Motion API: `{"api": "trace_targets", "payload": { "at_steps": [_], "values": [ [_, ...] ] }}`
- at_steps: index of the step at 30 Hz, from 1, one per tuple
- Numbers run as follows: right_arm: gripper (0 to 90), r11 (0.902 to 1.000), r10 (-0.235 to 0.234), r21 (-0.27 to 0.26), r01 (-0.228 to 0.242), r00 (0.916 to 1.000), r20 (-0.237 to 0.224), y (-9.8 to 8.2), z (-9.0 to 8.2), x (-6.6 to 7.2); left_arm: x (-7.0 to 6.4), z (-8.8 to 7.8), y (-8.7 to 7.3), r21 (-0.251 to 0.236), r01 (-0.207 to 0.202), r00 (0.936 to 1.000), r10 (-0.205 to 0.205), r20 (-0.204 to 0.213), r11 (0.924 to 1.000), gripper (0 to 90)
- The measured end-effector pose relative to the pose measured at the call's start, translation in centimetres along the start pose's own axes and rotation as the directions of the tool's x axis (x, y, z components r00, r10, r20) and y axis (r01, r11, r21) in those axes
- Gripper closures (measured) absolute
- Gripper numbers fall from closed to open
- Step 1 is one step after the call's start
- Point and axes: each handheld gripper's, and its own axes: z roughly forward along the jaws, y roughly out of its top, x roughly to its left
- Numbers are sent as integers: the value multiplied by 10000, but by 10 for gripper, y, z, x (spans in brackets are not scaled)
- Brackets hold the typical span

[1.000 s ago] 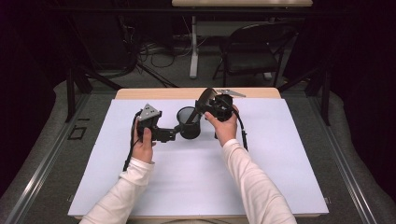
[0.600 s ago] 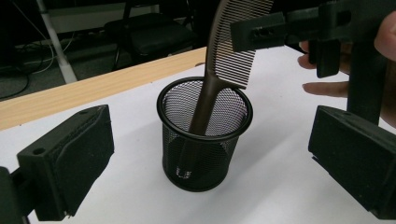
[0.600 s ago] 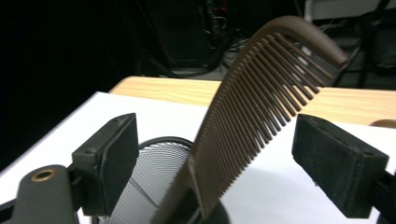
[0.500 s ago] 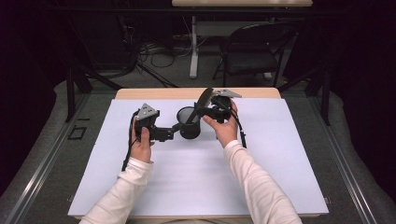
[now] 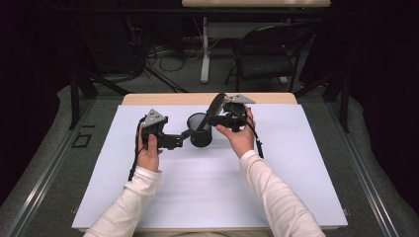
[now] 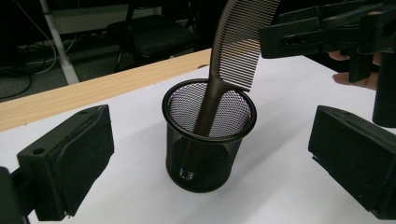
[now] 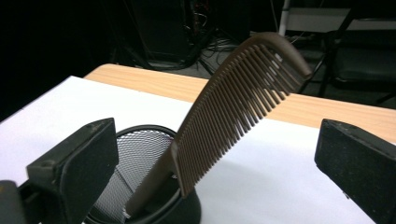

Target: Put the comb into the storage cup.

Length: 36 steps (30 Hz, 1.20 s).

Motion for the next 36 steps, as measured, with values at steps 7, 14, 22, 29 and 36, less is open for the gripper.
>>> {"api": "trace_targets", "payload": {
  "at_steps": [7,14,22,29,36],
  "values": [
    [0,9995,-316,-77,318,9992,246,-2,-8,0,1,-2,1,-42,18,10000,-18,28,10000,4],
    [0,9991,-404,-76,407,9986,350,-4,-14,-1,2,-4,1,-54,85,9999,-85,102,9999,4],
    [0,9989,-475,1,475,9985,279,-9,-23,-3,3,-7,2,-136,166,9997,-163,170,9998,4],
    [0,9988,-492,-30,492,9986,175,-11,-33,-4,2,-13,4,-324,240,9996,-236,141,9992,4],
    [0,9984,-559,-54,559,9984,18,-11,-45,-5,-2,-15,5,-348,136,9996,-127,260,9993,5]
  ]
}}
